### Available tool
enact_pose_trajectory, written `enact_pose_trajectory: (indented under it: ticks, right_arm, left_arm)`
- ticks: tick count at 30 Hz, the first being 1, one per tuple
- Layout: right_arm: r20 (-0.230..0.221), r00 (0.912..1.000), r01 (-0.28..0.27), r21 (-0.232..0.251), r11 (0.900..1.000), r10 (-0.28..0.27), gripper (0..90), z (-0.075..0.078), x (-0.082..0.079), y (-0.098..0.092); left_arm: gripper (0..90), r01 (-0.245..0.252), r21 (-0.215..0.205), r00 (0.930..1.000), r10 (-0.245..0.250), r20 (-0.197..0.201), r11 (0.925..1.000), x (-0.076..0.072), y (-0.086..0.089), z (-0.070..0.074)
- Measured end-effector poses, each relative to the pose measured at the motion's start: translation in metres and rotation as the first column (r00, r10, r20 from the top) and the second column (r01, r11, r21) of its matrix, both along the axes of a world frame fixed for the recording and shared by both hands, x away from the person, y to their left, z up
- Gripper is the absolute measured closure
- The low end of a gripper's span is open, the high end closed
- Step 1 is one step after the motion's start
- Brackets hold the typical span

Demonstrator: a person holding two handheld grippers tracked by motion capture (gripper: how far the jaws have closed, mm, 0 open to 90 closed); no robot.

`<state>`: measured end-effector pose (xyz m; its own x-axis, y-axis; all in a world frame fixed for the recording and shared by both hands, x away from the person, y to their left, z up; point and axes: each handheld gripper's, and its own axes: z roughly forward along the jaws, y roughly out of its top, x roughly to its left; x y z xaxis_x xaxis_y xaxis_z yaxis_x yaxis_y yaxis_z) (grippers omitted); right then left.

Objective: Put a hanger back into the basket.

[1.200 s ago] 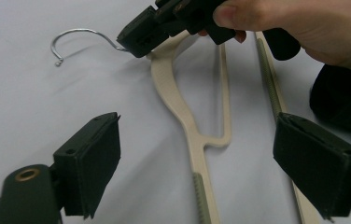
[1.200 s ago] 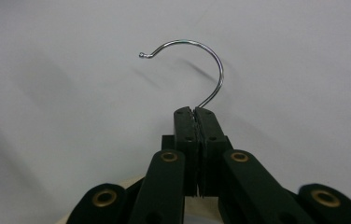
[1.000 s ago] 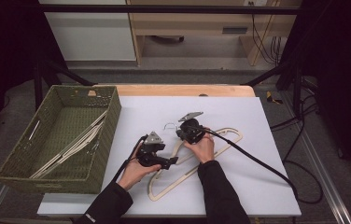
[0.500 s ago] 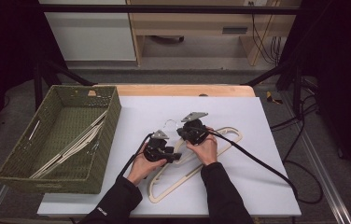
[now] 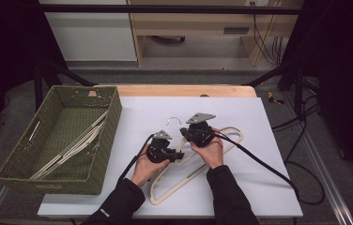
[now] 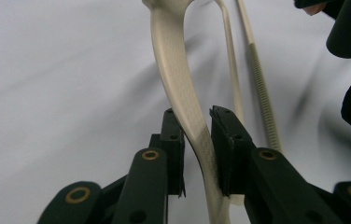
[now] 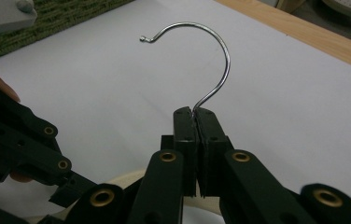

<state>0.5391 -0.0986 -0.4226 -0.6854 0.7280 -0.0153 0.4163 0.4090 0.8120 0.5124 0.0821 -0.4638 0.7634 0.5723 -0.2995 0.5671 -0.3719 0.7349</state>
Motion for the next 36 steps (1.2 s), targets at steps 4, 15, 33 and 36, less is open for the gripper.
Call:
enact_pose_trajectory:
  ticks: [4, 15, 33, 36]
  right_arm:
    - [0.015, 0.9999, -0.007, 0.036, 0.999, 0.006, 83.2, 0.012, -0.012, -0.013]
    - [0.107, 0.9927, 0.03, 0.226, 0.974, -0.055, 44.0, 0.039, -0.062, -0.08]
    - [0.127, 0.9827, 0.105, 0.216, 0.971, -0.135, 12.6, 0.026, -0.106, -0.135]
    - [0.131, 0.9825, 0.103, 0.213, 0.972, -0.133, 11.8, 0.025, -0.109, -0.136]
  left_arm:
    - [77.3, -0.001, -0.015, 1.0, 0.002, 0.007, 0.9999, -0.006, -0.002, 0.007]
    - [81.6, 0.029, -0.027, 0.998, -0.028, 0.058, 0.9992, -0.025, -0.008, 0.025]
    - [85.5, 0.074, -0.002, 0.9831, -0.072, 0.168, 0.9973, -0.053, -0.008, 0.054]
    - [85.4, 0.064, -0.005, 0.9798, -0.062, 0.19, 0.998, -0.054, 0.002, 0.066]
